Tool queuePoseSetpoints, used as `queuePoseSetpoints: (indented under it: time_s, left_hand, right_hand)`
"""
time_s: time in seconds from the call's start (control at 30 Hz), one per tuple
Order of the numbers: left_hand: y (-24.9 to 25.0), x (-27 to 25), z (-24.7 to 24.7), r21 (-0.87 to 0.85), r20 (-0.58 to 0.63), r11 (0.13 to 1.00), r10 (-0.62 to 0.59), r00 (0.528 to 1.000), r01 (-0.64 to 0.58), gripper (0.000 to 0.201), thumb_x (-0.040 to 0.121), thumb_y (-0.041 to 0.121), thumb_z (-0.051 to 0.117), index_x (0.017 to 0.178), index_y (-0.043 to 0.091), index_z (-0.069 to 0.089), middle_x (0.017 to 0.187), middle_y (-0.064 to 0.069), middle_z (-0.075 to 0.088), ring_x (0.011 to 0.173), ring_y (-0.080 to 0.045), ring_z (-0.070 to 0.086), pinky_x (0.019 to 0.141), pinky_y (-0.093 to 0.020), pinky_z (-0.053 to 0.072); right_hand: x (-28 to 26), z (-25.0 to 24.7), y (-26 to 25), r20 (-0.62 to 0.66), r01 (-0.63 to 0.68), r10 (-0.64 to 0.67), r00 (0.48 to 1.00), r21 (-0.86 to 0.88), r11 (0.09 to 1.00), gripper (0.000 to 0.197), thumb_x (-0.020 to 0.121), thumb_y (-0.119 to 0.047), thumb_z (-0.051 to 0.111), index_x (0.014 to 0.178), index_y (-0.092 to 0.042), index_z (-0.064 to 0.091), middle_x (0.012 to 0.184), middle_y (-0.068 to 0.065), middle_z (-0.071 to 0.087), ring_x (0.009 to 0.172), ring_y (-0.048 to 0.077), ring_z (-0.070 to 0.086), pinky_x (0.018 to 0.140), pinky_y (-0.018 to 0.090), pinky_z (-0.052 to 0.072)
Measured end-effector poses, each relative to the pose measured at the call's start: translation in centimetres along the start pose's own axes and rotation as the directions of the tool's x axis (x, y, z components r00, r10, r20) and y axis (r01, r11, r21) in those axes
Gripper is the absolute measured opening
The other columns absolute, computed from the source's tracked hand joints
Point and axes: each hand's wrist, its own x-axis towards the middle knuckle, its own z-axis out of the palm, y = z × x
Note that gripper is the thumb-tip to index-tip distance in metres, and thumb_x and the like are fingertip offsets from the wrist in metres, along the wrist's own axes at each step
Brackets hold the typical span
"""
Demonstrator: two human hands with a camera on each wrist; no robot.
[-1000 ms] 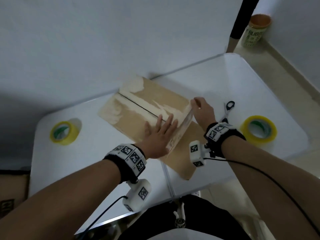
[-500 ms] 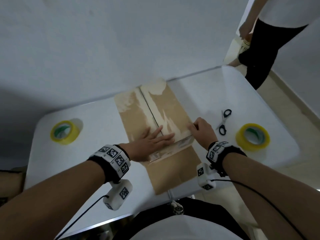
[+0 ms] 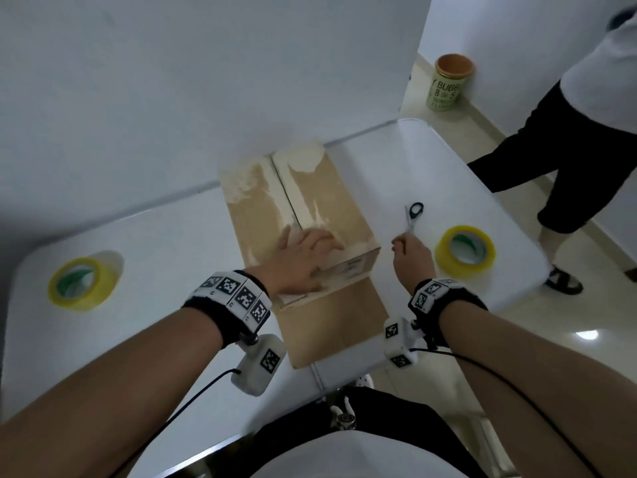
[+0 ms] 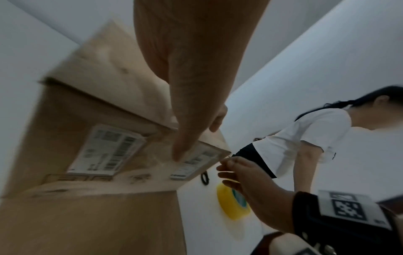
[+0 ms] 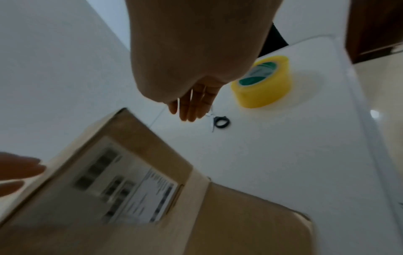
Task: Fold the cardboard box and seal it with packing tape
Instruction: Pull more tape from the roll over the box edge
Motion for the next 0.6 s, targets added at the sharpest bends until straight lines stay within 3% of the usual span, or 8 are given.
queuePoseSetpoints:
  time_s: [0.07, 0.17, 0.27, 0.4, 0.47, 0.6]
  left_hand:
    - [1.3, 1.9, -0.4, 0.007, -0.05, 1.0, 0.013, 0.999, -0.013, 0.082, 0.081, 0.046, 0.066, 0.147, 0.037, 0.019, 0.154, 0.007, 0.014, 0.146, -0.017, 0.009, 0.116, -0.058, -0.003]
    - [3.0, 4.3, -1.0, -0.024, -0.071, 1.0, -0.001, 0.998, 0.0, 0.086, 0.081, 0.042, 0.068, 0.149, 0.036, 0.016, 0.157, 0.007, 0.008, 0.147, -0.019, 0.005, 0.118, -0.054, -0.003]
    - [3.7, 6.1, -1.3, -0.004, -0.008, 0.998, -0.055, 0.998, 0.055, 0.089, 0.08, 0.041, 0.068, 0.15, 0.038, 0.013, 0.16, 0.005, -0.004, 0.148, -0.025, -0.007, 0.117, -0.056, 0.001]
    - [3.8, 8.1, -1.5, 0.075, 0.103, 0.993, -0.096, 0.99, 0.088, 0.092, 0.079, 0.042, 0.069, 0.15, 0.04, 0.01, 0.16, 0.006, -0.017, 0.145, -0.032, -0.02, 0.114, -0.063, 0.001]
    - [4.1, 8.7, -1.5, 0.105, 0.14, 0.991, -0.098, 0.985, 0.084, 0.094, 0.077, 0.038, 0.072, 0.149, 0.04, 0.011, 0.159, 0.007, -0.02, 0.144, -0.034, -0.023, 0.112, -0.067, 0.0]
    - [4.3, 9.3, -1.0, 0.103, 0.165, 0.99, -0.117, 0.979, 0.101, 0.094, 0.077, 0.034, 0.073, 0.148, 0.042, 0.012, 0.158, 0.009, -0.021, 0.143, -0.037, -0.024, 0.11, -0.07, -0.001]
  right_hand:
    - [0.1, -0.4, 1.8, 0.019, -0.136, 0.138, 0.99, -0.081, 0.987, 0.027, 0.094, -0.007, 0.043, 0.119, -0.004, 0.052, 0.122, 0.016, 0.053, 0.108, 0.032, 0.054, 0.091, 0.039, 0.045]
    - [0.5, -1.2, 4.5, 0.015, -0.249, 0.259, 0.966, -0.222, 0.943, 0.042, 0.086, -0.003, 0.052, 0.127, -0.007, 0.045, 0.133, 0.016, 0.042, 0.12, 0.034, 0.046, 0.099, 0.041, 0.04]
    - [1.0, -2.2, 7.2, -0.028, -0.312, 0.319, 0.947, -0.301, 0.901, 0.05, 0.083, -0.004, 0.055, 0.131, -0.006, 0.04, 0.137, 0.017, 0.04, 0.126, 0.035, 0.041, 0.102, 0.043, 0.037]
    - [2.5, -3.6, 9.6, 0.051, -0.359, 0.413, 0.909, -0.404, 0.841, 0.066, 0.088, -0.013, 0.055, 0.146, -0.007, 0.024, 0.149, 0.014, 0.031, 0.138, 0.032, 0.03, 0.113, 0.044, 0.026]
    - [3.2, -3.9, 10.3, 0.094, -0.365, 0.45, 0.888, -0.452, 0.814, 0.06, 0.09, -0.014, 0.053, 0.146, -0.014, 0.03, 0.146, 0.011, 0.038, 0.137, 0.029, 0.034, 0.115, 0.044, 0.022]
    - [3.5, -3.9, 11.3, 0.038, -0.301, 0.387, 0.921, -0.558, 0.773, 0.034, 0.089, -0.01, 0.05, 0.121, -0.017, 0.06, 0.121, 0.01, 0.06, 0.12, 0.028, 0.049, 0.11, 0.042, 0.025]
